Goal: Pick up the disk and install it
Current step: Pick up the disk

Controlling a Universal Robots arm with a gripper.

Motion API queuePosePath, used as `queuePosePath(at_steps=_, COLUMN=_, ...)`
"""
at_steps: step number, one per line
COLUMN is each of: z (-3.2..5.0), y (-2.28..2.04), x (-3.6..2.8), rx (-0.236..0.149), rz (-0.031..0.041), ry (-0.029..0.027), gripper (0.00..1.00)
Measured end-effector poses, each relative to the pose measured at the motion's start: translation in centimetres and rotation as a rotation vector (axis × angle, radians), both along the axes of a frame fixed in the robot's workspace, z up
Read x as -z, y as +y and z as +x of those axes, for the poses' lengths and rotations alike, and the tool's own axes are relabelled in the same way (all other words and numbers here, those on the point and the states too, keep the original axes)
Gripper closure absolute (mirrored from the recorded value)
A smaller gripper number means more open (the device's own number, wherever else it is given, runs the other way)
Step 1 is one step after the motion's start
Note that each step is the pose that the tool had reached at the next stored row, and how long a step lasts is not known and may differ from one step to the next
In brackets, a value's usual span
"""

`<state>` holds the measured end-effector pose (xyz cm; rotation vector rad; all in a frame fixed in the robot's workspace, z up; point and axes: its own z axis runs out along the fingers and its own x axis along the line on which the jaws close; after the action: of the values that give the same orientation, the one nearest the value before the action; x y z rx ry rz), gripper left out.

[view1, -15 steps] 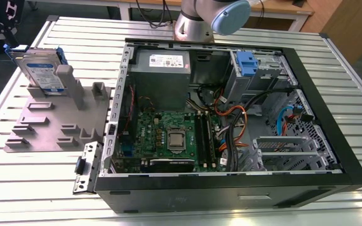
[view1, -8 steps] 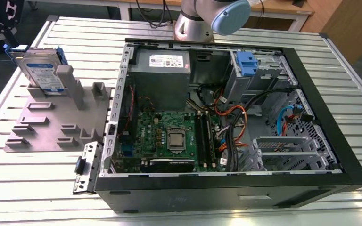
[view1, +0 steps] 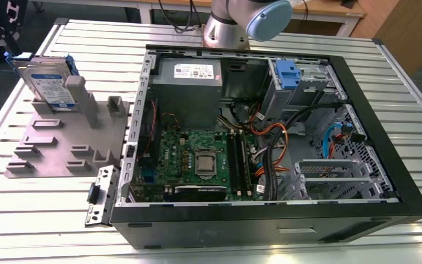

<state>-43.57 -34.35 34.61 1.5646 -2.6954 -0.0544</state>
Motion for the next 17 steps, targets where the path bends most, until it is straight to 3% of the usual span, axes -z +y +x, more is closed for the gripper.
queuePosePath(at_steps=17, z=0.00, y=0.00, x=0.00, rx=-0.056, rz=0.0000, ry=0.0000, gripper=0.89)
